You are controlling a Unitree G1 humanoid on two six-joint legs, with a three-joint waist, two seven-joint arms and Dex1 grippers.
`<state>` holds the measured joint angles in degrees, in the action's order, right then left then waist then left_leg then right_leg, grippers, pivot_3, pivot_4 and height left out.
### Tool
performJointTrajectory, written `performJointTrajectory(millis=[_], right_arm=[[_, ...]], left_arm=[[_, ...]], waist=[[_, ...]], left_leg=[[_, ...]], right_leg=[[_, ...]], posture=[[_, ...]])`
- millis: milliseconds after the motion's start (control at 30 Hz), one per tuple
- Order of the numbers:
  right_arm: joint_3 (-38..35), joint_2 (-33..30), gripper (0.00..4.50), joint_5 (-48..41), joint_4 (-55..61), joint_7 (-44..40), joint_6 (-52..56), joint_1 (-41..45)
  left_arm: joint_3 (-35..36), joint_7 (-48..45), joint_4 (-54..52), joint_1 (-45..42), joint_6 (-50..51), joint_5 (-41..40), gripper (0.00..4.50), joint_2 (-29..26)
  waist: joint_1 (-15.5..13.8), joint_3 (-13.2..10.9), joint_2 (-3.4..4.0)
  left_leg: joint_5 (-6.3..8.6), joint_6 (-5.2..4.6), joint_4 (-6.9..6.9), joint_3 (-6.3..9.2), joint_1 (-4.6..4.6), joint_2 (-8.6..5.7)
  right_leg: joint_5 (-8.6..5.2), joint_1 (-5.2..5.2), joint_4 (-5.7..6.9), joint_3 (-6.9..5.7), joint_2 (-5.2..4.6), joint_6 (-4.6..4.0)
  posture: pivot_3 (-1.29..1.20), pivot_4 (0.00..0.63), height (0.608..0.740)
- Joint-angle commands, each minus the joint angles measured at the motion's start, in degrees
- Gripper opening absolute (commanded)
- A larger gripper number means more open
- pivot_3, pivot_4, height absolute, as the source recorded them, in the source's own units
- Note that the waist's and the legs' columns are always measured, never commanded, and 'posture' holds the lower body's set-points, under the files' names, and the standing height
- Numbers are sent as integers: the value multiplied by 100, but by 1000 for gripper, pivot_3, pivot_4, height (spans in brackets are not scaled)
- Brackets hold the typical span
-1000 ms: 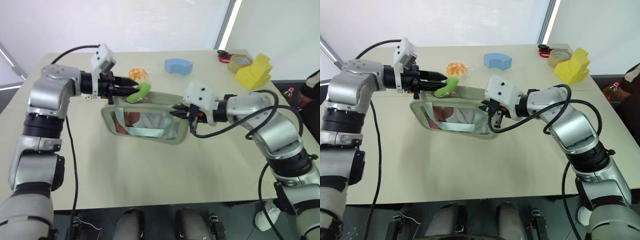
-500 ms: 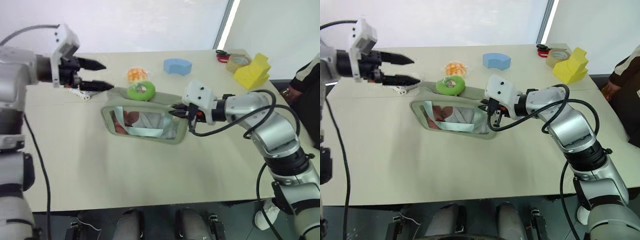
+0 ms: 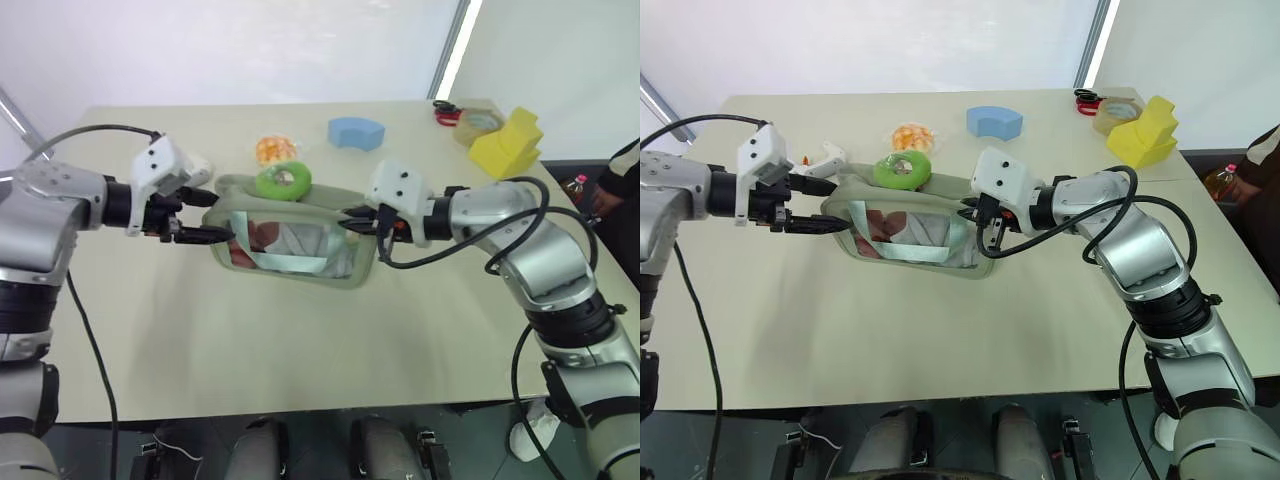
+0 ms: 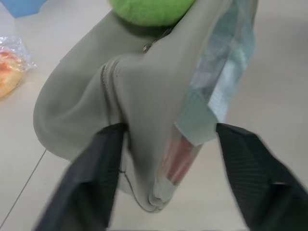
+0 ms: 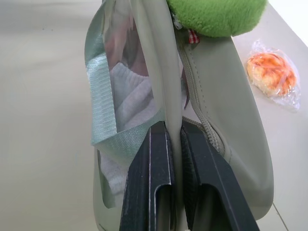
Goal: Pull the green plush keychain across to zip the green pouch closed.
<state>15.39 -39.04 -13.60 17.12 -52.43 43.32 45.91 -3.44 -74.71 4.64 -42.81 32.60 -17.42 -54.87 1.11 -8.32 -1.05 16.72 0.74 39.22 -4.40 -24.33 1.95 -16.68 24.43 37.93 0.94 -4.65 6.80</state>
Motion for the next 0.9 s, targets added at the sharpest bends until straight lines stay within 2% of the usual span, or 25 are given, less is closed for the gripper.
performJointTrajectory(millis=[33, 100, 300, 333, 367, 500, 533, 600, 767, 900], right_arm=[[28, 58, 0, 38, 47, 1, -36, 57], [19, 63, 0, 37, 60, 11, -17, 51], [-135, 72, 0, -158, 63, -39, 269, 111], [-193, 60, 794, -243, 43, -78, 371, 149], [-282, -10, 1089, -391, 39, -215, 471, 214], [-775, -65, 3130, -907, -337, -419, 916, 818], [-962, 22, 3738, -1138, -475, -427, 1091, 1015], [-1321, 310, 4472, -1550, -809, -297, 1451, 1444], [-1827, 1229, 4472, -1713, -2037, 562, 1838, 2389], [-1638, 1608, 4472, -1461, -2988, 806, 1544, 2696]], left_arm=[[39, -24, 30, -98, -162, 19, 1087, 8], [14, -24, 79, -139, -180, 39, 45, 44], [-64, -145, 134, -152, -226, 86, 45, 64], [-74, -176, 124, -128, -243, 86, 0, 54], [-79, -182, 120, -109, -264, 95, 0, 56], [-84, -202, 111, -98, -298, 108, 0, 83], [-87, -198, 97, -86, -320, 116, 0, 93], [-95, -192, 76, -59, -347, 119, 0, 118], [-90, -206, 13, -29, -329, 93, 0, 142], [-92, -206, -16, -52, -288, 82, 0, 162]], waist=[[-8, 0, 0], [-16, 0, 0], [-16, 0, 0], [-18, 0, 0], [-19, 0, 0], [-25, -1, 1], [-27, -1, 1], [-29, -1, 2], [-15, 0, 2], [-35, 0, 2]], left_leg=[[0, 0, 0, 0, 0, 0], [0, -1, 0, 0, 0, 0], [0, 0, 0, 0, 0, 0], [0, 0, 0, 0, 0, 0], [0, 0, 0, -1, 0, 0], [0, 0, 1, -1, 0, 0], [0, -1, 1, -1, -1, 0], [1, -1, 0, -1, -1, 0], [0, 0, -1, -8, 1, 0], [-1, 1, -1, -10, -4, -5]], right_leg=[[0, 0, 0, 0, 0, 0], [0, 0, 0, 0, 0, 0], [0, 0, 0, 0, 0, 0], [0, -1, 0, 0, 0, 0], [0, -1, 0, 1, -1, 0], [0, -1, -1, 1, -2, 0], [0, -1, -1, 1, -2, 0], [0, -1, 0, 0, -2, 0], [0, -1, 2, 0, -1, 0], [0, -2, 2, -1, -3, 0]], posture=[[0, 150, 740], [0, 150, 740], [0, 150, 740], [0, 150, 740], [0, 150, 740], [0, 150, 740], [0, 150, 740], [0, 150, 740], [0, 150, 740], [0, 150, 740]])
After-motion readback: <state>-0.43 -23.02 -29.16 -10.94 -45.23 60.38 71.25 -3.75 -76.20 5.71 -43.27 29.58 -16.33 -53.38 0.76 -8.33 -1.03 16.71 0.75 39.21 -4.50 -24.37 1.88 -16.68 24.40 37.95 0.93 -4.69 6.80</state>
